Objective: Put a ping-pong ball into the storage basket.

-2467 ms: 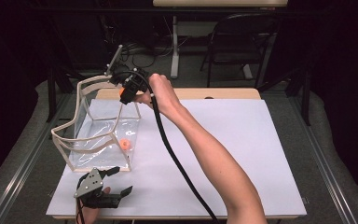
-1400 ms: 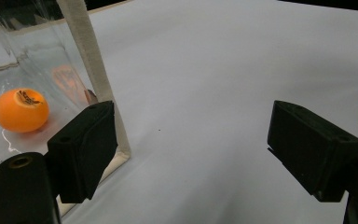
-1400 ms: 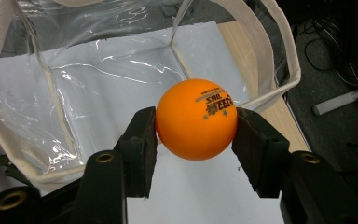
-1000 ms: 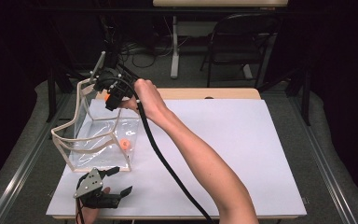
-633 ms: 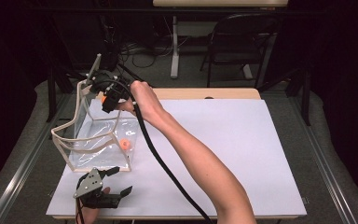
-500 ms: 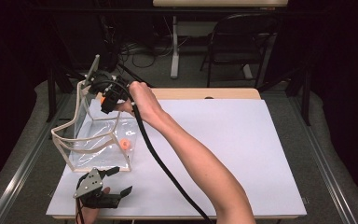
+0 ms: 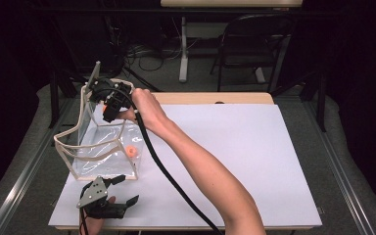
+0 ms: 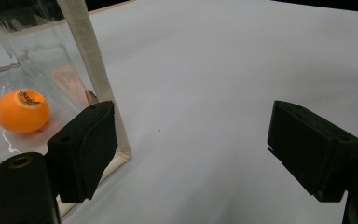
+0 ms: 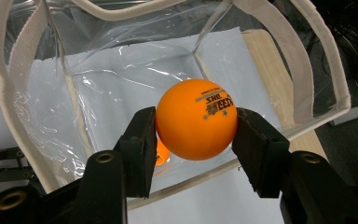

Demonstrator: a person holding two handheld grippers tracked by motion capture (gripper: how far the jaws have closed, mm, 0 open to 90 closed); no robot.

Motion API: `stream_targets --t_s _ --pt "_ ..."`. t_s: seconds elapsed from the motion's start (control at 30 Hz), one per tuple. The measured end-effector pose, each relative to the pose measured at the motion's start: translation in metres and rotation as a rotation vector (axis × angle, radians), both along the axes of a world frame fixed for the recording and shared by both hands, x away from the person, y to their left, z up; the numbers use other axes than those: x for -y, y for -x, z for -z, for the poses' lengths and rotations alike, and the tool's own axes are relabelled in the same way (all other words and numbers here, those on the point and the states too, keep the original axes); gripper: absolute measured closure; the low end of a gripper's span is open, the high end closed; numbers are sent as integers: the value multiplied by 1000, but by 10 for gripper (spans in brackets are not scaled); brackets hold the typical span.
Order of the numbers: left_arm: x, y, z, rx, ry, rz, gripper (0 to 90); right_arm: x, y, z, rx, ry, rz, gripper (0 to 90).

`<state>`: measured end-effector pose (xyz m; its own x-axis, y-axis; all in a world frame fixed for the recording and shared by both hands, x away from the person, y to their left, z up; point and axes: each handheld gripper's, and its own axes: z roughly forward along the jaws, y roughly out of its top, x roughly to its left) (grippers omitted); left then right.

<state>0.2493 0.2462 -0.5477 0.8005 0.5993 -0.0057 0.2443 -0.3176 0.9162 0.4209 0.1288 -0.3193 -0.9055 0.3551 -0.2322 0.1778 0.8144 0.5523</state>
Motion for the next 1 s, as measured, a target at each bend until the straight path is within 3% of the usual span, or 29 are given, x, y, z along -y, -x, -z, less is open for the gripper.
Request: stream_targets --t_s 1.0 --pt "0 0 0 -2 4 -1 160 -9 -1 16 -31 33 -5 504"
